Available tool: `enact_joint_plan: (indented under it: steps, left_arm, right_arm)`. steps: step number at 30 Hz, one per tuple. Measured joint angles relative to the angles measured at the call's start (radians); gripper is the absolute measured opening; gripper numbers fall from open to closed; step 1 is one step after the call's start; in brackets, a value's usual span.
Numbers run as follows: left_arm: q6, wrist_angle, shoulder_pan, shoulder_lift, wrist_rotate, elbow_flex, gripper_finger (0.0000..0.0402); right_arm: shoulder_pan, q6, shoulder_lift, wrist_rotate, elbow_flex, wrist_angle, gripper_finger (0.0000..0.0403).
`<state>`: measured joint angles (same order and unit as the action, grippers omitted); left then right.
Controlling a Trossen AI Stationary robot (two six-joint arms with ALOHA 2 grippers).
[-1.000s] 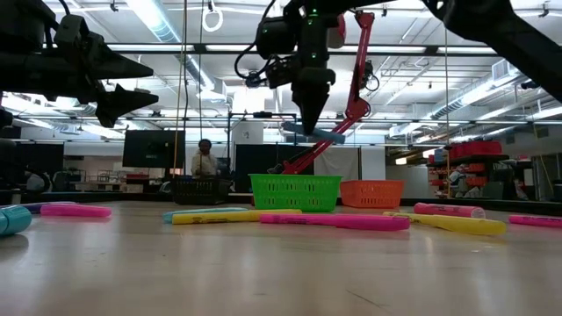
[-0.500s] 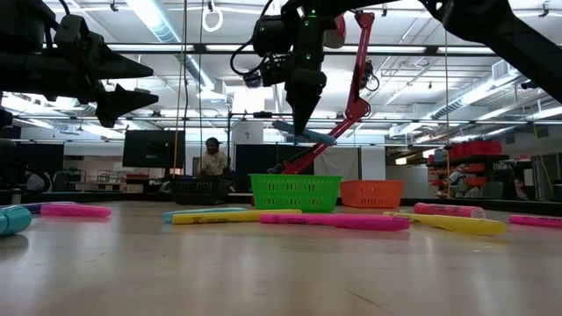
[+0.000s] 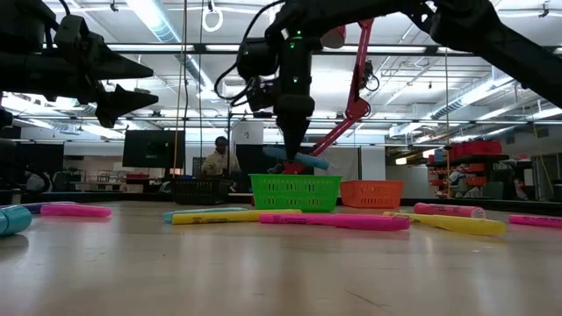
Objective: Pick & Place Markers
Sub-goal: Put the big blue highlighter into the green basket, then put the big red highlighter into the green basket
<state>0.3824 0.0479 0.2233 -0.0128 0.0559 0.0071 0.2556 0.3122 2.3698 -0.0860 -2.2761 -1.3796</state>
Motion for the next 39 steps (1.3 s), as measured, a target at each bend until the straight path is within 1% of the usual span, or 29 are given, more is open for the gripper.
enact_joint_plan:
  steps: [12, 17, 20, 27, 31, 35, 39]
  left_arm:
    - [0.0, 0.0, 0.0, 0.0, 0.0, 0.0, 0.0296]
    - [0.0, 0.0, 0.0, 0.0, 0.0, 0.0, 0.0296]
    - [0.0, 0.0, 0.0, 0.0, 0.0, 0.0, 0.0296]
    - [0.0, 0.0, 0.0, 0.0, 0.0, 0.0, 0.0296]
    - [0.0, 0.0, 0.0, 0.0, 0.0, 0.0, 0.0296]
    - [0.0, 0.0, 0.0, 0.0, 0.0, 0.0, 0.0296]
    - [0.0, 0.0, 0.0, 0.0, 0.0, 0.0, 0.0296]
  right_arm:
    - [-0.001, -0.016, 0.087, 0.0, 0.001, 0.042, 0.005]
    - [-0.002, -0.016, 0.096, 0.0, 0.001, 0.052, 0.0052]
    - [-0.002, -0.016, 0.095, 0.0, 0.001, 0.074, 0.007]
    - [-0.002, -0.025, 0.091, 0.0, 0.001, 0.068, 0.0137]
    - [-0.002, -0.042, 0.091, 0.0, 0.001, 0.067, 0.0168]
    - [-0.001, -0.042, 0.091, 0.0, 0.001, 0.05, 0.019]
    - [-0.002, -0.064, 0.091, 0.0, 0.001, 0.034, 0.02]
